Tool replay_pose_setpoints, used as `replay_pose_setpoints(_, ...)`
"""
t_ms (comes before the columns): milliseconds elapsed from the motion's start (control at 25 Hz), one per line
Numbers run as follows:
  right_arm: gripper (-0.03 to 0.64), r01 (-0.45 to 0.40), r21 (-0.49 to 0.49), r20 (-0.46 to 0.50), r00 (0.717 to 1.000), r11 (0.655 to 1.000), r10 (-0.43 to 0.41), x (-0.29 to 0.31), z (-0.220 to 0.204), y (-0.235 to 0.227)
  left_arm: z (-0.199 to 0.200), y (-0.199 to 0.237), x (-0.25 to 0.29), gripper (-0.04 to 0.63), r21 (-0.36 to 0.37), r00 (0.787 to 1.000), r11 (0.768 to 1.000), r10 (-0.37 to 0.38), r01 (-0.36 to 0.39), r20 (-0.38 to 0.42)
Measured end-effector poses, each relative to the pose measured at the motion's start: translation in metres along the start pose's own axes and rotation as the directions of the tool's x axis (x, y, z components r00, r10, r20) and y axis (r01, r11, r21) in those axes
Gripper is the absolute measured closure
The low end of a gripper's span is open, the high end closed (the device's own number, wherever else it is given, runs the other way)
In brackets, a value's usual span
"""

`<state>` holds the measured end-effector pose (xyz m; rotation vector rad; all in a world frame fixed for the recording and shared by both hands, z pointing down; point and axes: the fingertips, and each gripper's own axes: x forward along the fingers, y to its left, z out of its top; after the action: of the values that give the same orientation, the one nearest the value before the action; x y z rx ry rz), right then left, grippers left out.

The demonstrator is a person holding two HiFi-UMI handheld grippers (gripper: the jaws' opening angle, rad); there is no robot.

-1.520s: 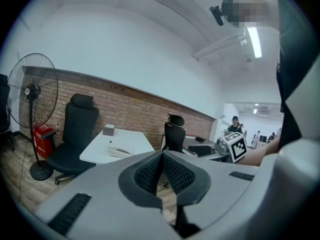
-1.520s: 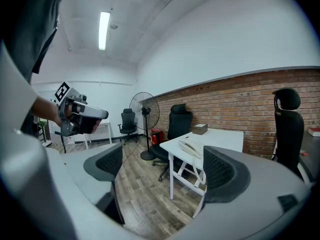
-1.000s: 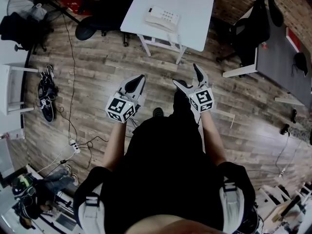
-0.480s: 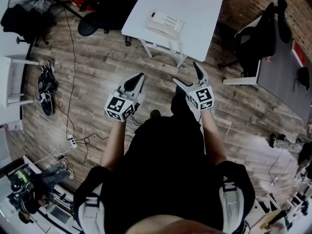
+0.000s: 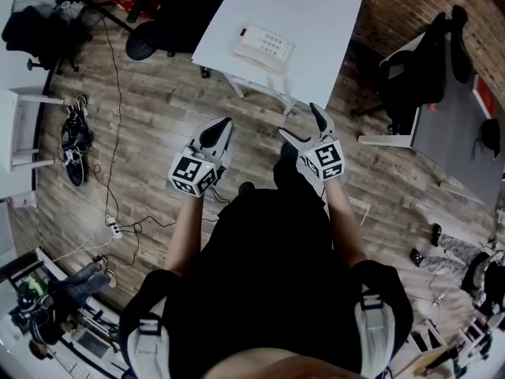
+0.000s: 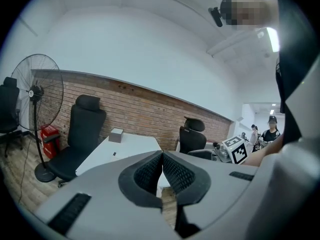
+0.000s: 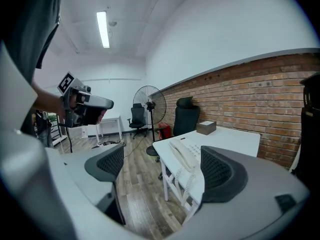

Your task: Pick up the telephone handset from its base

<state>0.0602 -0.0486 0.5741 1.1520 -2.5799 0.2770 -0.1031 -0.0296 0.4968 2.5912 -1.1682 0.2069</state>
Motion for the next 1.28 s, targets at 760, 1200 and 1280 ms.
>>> replay_pose_setpoints(760, 0.144, -0.162, -0.066, -0.025, 0.987, 0.985, 0.160, 0.028, 0.018, -0.066, 0.019, 0.000, 0.050, 0.575, -0.041, 0.985, 0.985, 0.171, -0.170, 0.032)
replay_pose_setpoints(1200, 0.147, -0.257, -0.098, -0.048, 0.966, 0.961, 0.254, 0.045, 0.015, -0.091, 0.015, -0.007, 0.065, 0.575, -0.071, 0.962, 0.961, 0.271, -0.267, 0.039)
replay_pose_setpoints(1280, 0.147, -0.267, -0.101, -0.045, 0.963, 0.958, 0.264, 0.048, 0.016, -0.091, 0.012, -0.007, 0.064, 0.575, -0.074, 0.959, 0.958, 0.281, -0.278, 0.031)
